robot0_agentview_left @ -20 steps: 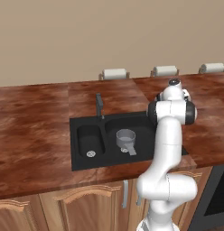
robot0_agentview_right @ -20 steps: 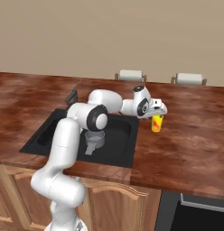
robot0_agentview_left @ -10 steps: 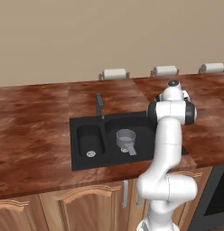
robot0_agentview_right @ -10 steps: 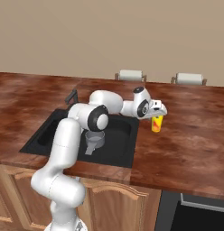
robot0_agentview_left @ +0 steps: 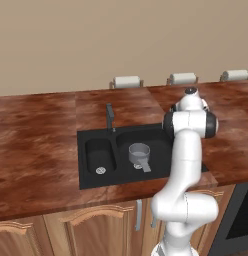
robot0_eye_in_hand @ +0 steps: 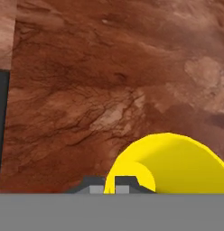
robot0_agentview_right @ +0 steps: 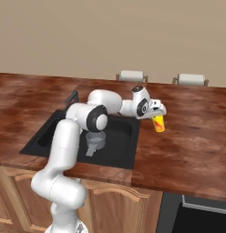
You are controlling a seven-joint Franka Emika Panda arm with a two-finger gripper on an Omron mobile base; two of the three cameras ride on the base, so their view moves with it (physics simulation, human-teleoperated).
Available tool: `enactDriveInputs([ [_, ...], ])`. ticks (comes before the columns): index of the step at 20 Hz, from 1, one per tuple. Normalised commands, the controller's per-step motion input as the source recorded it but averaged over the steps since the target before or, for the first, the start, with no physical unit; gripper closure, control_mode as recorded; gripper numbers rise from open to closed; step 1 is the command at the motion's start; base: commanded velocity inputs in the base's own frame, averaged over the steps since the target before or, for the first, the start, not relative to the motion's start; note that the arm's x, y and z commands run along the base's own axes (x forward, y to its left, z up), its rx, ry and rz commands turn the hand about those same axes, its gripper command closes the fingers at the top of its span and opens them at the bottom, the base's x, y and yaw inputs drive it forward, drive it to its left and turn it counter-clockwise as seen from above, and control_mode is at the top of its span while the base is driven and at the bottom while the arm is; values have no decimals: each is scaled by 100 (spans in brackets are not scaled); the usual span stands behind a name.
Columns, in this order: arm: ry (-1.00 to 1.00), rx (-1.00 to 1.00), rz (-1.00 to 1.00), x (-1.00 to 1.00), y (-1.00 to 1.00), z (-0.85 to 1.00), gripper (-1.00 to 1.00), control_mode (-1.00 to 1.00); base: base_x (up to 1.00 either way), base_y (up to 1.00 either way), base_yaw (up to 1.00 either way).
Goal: Move any existing items from the left basin to the right basin for drying. Then move the cup from the counter to the left basin of the sink for washing.
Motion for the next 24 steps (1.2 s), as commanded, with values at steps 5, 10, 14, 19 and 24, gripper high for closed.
enactDriveInputs([
  [5,0,0,0,-38,44,27,100,-100,0,0,0],
  [10,0,0,0,-69,49,32,100,-100,0,0,0],
  [14,-2,5,0,-85,55,33,100,-100,0,0,0],
  [19,-6,16,13,-59,76,25,100,-100,0,0,0],
  [24,-8,14,19,-40,85,25,100,-100,0,0,0],
])
